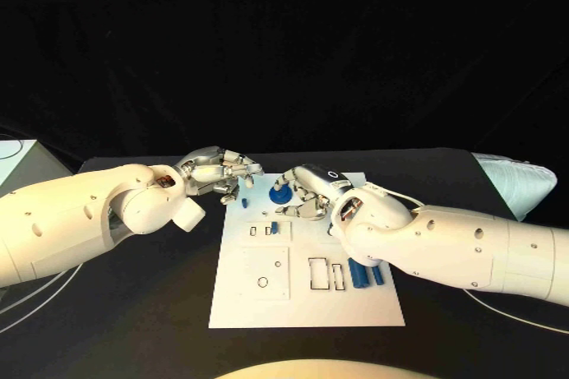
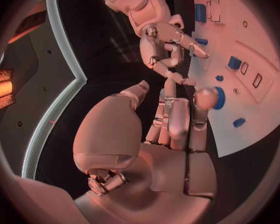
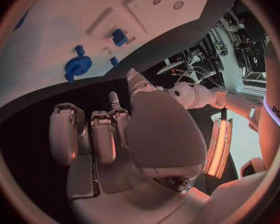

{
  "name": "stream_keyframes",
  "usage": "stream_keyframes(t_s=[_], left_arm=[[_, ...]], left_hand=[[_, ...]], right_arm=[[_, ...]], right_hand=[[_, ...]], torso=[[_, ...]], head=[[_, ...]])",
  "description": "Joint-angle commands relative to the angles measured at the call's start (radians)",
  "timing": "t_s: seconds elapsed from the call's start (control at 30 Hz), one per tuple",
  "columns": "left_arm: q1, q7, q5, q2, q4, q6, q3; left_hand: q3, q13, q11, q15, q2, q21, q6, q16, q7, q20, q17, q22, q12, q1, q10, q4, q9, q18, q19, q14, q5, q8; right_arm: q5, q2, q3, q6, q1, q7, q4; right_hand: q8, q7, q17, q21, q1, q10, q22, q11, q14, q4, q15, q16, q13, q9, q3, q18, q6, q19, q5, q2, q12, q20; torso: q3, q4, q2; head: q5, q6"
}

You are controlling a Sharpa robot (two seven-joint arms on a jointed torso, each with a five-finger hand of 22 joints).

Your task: Assemble the parts on the task board

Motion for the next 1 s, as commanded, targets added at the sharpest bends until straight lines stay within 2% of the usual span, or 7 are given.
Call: stream_keyframes(t_s=[0.03, 0.1, 0.13, 0.2, 0.43, 0.67, 1.0], left_arm=[[0.019, -0.123, -0.050, 0.002, -0.014, 0.143, 0.002], [0.031, -0.166, -0.095, 0.003, -0.018, 0.157, 0.003], [0.038, -0.199, -0.133, 0.006, -0.019, 0.158, 0.003], [0.052, -0.265, -0.196, 0.014, -0.023, 0.157, 0.003], [0.103, -0.461, -0.415, 0.062, -0.040, 0.143, -0.003], [0.176, -0.564, -0.609, 0.148, -0.076, 0.170, -0.043], [0.197, -0.610, -0.734, 0.269, -0.144, 0.214, -0.090]], left_hand=[[-0.005, 0.086, -0.010, -0.007, 0.016, 0.076, -0.020, 0.095, -0.004, -0.006, 0.125, 0.131, 0.124, 0.004, -0.013, 0.027, 0.025, -0.028, 0.066, 0.052, 0.000, 0.037], [0.005, 0.207, -0.008, -0.010, 0.020, 0.127, -0.040, 0.149, -0.006, -0.008, 0.182, 0.227, 0.260, 0.025, 0.014, 0.027, 0.042, -0.044, 0.115, 0.078, -0.001, 0.061], [0.008, 0.306, -0.014, -0.013, 0.023, 0.153, -0.033, 0.174, -0.012, -0.010, 0.209, 0.281, 0.352, 0.018, 0.063, 0.036, 0.054, -0.053, 0.145, 0.090, -0.001, 0.082], [0.004, 0.377, -0.021, -0.019, 0.028, 0.172, -0.027, 0.187, -0.020, -0.015, 0.224, 0.319, 0.418, -0.005, 0.099, 0.060, 0.069, -0.060, 0.166, 0.097, -0.001, 0.106], [-0.012, 0.377, -0.019, -0.018, 0.030, 0.166, -0.055, 0.168, -0.018, -0.016, 0.202, 0.297, 0.428, -0.056, 0.077, 0.118, 0.087, -0.055, 0.149, 0.088, -0.001, 0.128], [-0.050, 0.377, -0.017, -0.017, 0.013, 0.161, -0.063, 0.164, -0.018, -0.014, 0.198, 0.289, 0.430, -0.103, 0.068, 0.135, 0.095, -0.053, 0.142, 0.087, -0.001, 0.141], [-0.114, 0.399, -0.031, -0.028, 0.034, 0.164, -0.047, 0.166, -0.036, -0.022, 0.200, 0.299, 0.454, -0.170, 0.076, 0.136, 0.142, -0.055, 0.146, 0.088, -0.001, 0.201]], right_arm=[[0.194, -0.018, 0.006, 0.078, 0.022, 0.106, -0.016], [0.271, -0.029, 0.011, 0.090, 0.037, 0.119, -0.029], [0.311, -0.034, 0.014, 0.095, 0.045, 0.125, -0.037], [0.392, -0.046, 0.019, 0.103, 0.063, 0.135, -0.054], [0.563, -0.083, 0.029, 0.108, 0.117, 0.154, -0.098], [0.619, -0.107, 0.032, 0.126, 0.156, 0.153, -0.165], [0.641, -0.124, 0.032, 0.135, 0.168, 0.151, -0.224]], right_hand=[[0.003, 0.000, 0.263, -0.004, 0.017, -0.002, 0.130, 0.001, 0.103, -0.004, 0.006, 0.003, 0.130, 0.002, 0.013, 0.018, -0.006, 0.018, 0.006, 0.002, -0.001, 0.004], [0.004, 0.000, 0.263, -0.001, 0.019, 0.001, 0.132, 0.001, 0.103, -0.005, 0.006, 0.003, 0.133, 0.002, 0.016, 0.017, -0.006, 0.020, 0.007, 0.003, 0.001, 0.004], [0.004, 0.000, 0.263, 0.001, 0.020, 0.002, 0.133, 0.001, 0.103, -0.006, 0.006, 0.003, 0.134, 0.003, 0.018, 0.017, -0.005, 0.020, 0.007, 0.004, 0.003, 0.004], [0.004, 0.000, 0.263, 0.000, 0.020, 0.001, 0.133, 0.001, 0.103, -0.006, 0.006, 0.003, 0.134, 0.003, 0.018, 0.017, -0.005, 0.020, 0.007, 0.004, 0.002, 0.004], [0.008, 0.000, 0.263, 0.006, 0.022, 0.005, 0.137, 0.001, 0.103, -0.006, 0.006, 0.003, 0.138, 0.004, 0.023, 0.016, -0.002, 0.023, 0.003, 0.006, 0.007, 0.004], [0.009, 0.001, 0.263, -0.006, 0.028, -0.003, 0.130, 0.001, 0.103, -0.013, 0.006, 0.003, 0.130, 0.005, 0.029, 0.018, -0.006, 0.018, -0.006, 0.002, -0.001, 0.004], [0.009, 0.002, 0.263, -0.003, 0.029, 0.004, 0.132, 0.002, 0.103, -0.014, 0.007, 0.003, 0.138, 0.005, 0.030, 0.018, -0.009, 0.019, -0.008, 0.000, 0.007, 0.005]], torso=[[0.0018, -0.0010, -0.005], [0.0022, -0.0004, -0.008], [0.0031, -0.0007, -0.011], [0.0049, 0.0007, -0.015], [0.0064, 0.0005, -0.025], [0.0065, -0.0001, -0.033], [0.0065, -0.0001, -0.033]], head=[[0.000, 0.001], [0.001, 0.000], [0.002, -0.001], [0.006, -0.001], [0.010, -0.009], [0.018, -0.019], [0.023, -0.026]])
